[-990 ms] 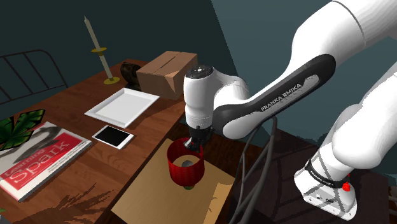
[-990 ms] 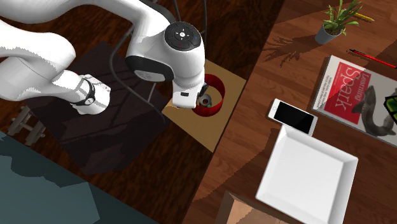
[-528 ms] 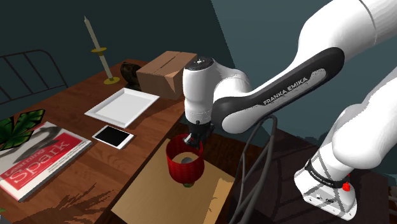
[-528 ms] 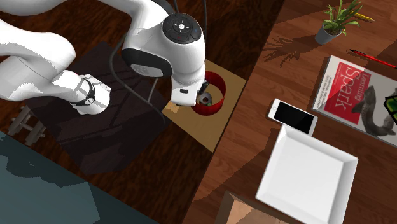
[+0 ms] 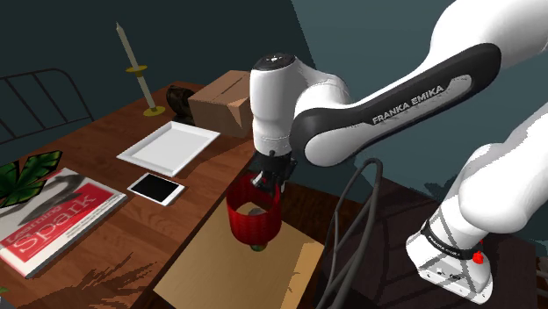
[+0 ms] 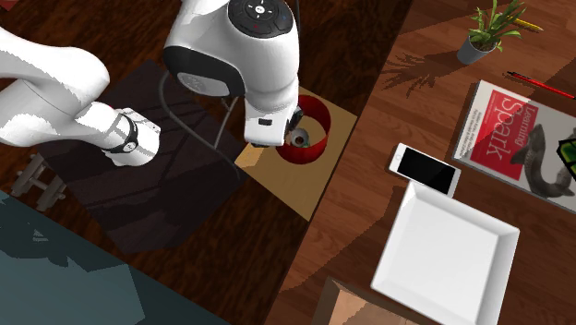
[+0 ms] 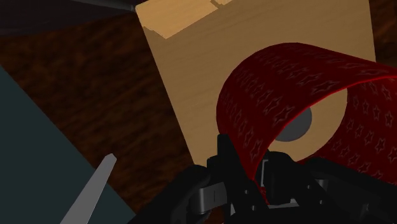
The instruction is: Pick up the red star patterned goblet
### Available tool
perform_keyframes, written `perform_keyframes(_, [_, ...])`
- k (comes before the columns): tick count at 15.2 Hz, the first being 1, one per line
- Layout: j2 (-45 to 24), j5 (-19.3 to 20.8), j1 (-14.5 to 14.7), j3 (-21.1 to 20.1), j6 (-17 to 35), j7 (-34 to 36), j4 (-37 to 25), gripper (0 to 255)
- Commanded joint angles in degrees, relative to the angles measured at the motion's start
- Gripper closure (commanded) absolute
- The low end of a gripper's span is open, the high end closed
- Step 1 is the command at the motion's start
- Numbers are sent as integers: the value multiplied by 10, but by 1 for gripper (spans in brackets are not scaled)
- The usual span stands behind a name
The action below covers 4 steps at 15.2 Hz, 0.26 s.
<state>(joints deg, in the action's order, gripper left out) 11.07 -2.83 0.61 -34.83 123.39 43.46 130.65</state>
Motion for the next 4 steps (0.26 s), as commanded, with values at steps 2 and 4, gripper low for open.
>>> perform_keyframes(2, [12, -6, 1, 4, -24, -6, -14, 255])
perform_keyframes(4, [12, -6, 1, 4, -25, -6, -15, 255])
